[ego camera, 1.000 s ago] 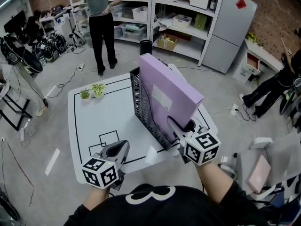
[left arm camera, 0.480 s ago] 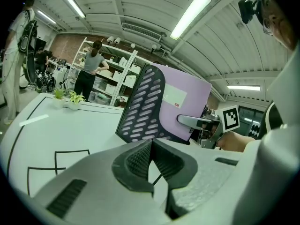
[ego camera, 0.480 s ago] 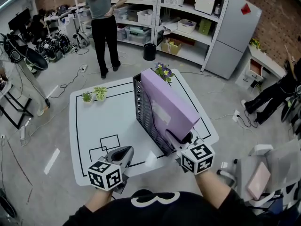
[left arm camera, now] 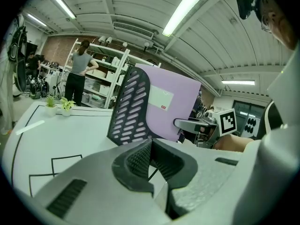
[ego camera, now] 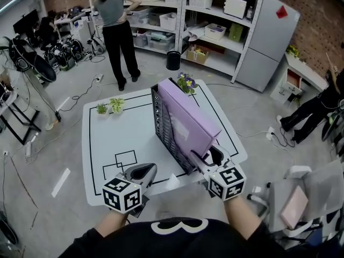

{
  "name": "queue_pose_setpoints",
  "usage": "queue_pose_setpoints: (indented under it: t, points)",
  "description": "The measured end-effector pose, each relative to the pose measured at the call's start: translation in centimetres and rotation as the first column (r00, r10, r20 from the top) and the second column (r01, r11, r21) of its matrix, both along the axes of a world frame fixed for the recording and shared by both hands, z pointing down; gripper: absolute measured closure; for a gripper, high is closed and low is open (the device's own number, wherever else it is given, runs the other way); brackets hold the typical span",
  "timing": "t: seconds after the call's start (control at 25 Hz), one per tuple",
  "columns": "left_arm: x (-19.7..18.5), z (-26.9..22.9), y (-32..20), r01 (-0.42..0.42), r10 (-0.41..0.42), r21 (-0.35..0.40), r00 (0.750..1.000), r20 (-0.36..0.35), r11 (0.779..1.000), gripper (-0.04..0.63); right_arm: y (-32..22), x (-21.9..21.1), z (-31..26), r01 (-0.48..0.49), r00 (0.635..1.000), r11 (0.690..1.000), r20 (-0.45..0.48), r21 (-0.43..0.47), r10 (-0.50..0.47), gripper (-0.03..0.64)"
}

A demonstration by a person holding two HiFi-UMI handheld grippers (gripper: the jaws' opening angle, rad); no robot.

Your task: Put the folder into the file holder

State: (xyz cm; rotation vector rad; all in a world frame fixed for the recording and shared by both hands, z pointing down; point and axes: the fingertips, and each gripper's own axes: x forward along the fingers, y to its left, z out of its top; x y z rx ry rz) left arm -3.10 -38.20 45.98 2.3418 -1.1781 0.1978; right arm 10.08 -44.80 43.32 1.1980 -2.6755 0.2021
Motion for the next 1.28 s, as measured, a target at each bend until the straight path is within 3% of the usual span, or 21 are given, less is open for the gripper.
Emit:
queue_pose_setpoints:
  t: [0.24, 0.44, 0.6, 0.72, 0.88, 1.0, 1.28]
  points:
    - [0.3, -1.6, 2.6, -0.022, 0.023, 0.010, 1.000, -0.008, 1.000, 0.589, 3.8, 2.5, -2.3, -0.064, 0.992, 0.998, 0.109, -0.007, 0.065, 0.382]
    - [-0.3, -4.3, 5.8, -0.030, 0.031, 0.038, 0.999, -0.016, 0.999, 0.589, 9.6, 0.0, -4.1, 0.061, 0.989, 0.998, 0.138, -0.027, -0.056, 0.397]
    - [-1.0, -7.1, 9.4, -0.023, 0.022, 0.093, 1.000, 0.016, 0.995, 0.591, 13.9, -2.3, -4.5, 0.134, 0.986, 0.990, 0.109, -0.043, -0.129, 0.508]
    - [-1.3, -8.0, 11.7, -0.026, 0.020, 0.131, 0.999, 0.049, 0.991, 0.591, 16.4, -3.4, -5.0, 0.169, 0.975, 0.983, 0.162, -0.077, -0.155, 0.607]
    - [-1.4, -8.0, 14.3, -0.033, 0.032, 0.124, 0.999, 0.005, 0.992, 0.590, 19.5, -4.9, -4.5, 0.209, 0.965, 0.971, 0.187, -0.114, -0.185, 0.612]
    - [-1.6, -7.7, 15.8, -0.032, 0.031, 0.119, 0.999, 0.006, 0.992, 0.589, 20.8, -5.2, -3.5, 0.195, 0.971, 0.973, 0.163, -0.125, -0.173, 0.612]
    - [-2.9, -6.0, 18.5, -0.019, 0.018, 0.090, 1.000, 0.011, 0.996, 0.589, 23.2, -5.4, -2.4, 0.173, 0.961, 0.974, 0.241, -0.147, -0.134, 0.614]
